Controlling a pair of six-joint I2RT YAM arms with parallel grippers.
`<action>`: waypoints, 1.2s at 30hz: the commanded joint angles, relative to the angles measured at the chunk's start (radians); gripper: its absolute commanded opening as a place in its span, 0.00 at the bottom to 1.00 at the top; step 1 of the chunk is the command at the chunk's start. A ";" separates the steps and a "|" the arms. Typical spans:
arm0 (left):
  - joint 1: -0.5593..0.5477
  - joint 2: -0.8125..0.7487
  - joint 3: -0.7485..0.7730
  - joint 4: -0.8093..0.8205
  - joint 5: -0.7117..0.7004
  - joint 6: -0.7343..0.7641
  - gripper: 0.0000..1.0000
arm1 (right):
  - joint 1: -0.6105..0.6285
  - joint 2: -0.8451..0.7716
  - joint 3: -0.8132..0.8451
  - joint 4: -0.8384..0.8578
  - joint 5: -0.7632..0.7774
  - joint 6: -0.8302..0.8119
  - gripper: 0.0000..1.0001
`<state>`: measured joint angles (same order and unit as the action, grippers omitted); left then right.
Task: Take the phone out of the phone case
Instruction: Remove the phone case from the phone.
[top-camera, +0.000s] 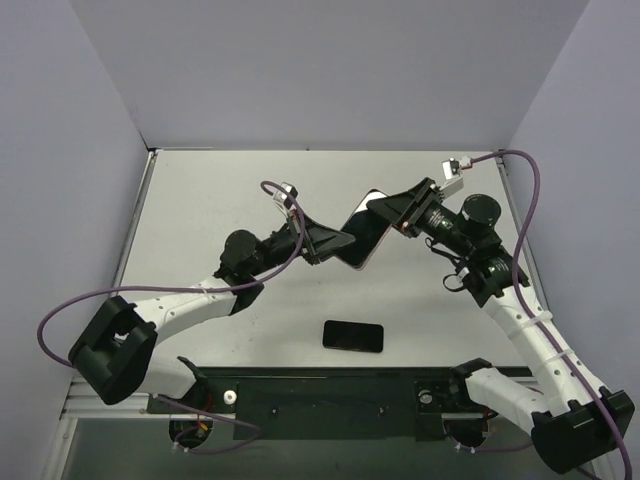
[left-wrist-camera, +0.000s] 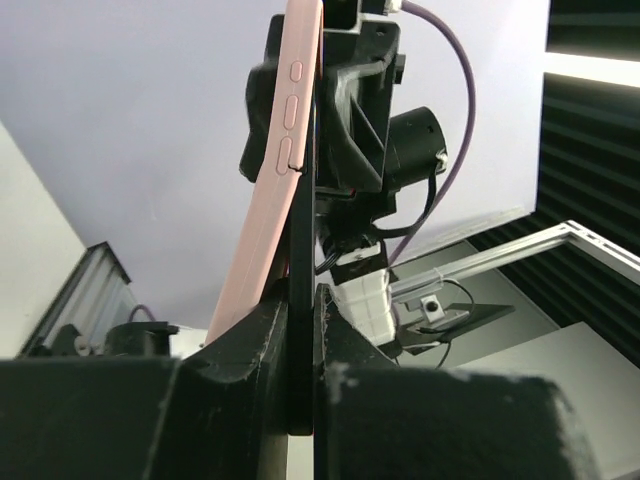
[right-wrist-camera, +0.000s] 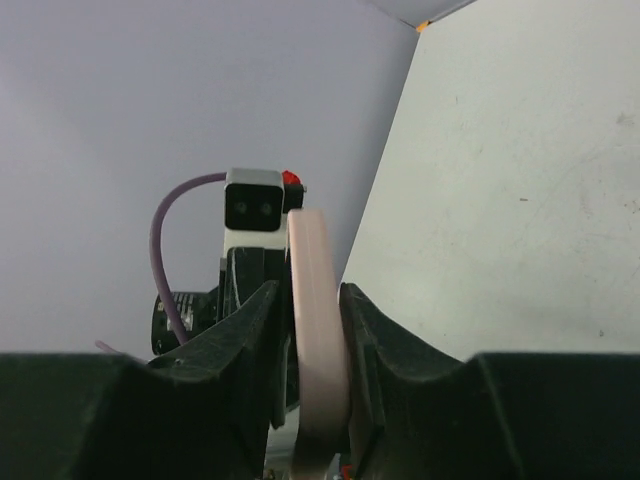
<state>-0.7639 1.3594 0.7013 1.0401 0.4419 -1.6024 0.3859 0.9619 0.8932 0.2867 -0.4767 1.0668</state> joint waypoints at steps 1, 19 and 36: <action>0.121 0.012 0.104 0.015 0.151 0.018 0.00 | -0.062 0.061 0.075 -0.038 -0.391 -0.103 0.29; 0.166 0.026 0.130 0.141 0.308 -0.160 0.00 | -0.050 0.086 0.006 0.321 -0.675 -0.084 0.44; 0.161 -0.102 0.021 0.112 -0.002 -0.183 0.00 | 0.143 0.021 -0.083 0.330 -0.336 -0.203 0.42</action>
<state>-0.6022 1.3144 0.7097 1.0691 0.5304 -1.7725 0.5255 0.9817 0.8265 0.4351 -0.8371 0.8230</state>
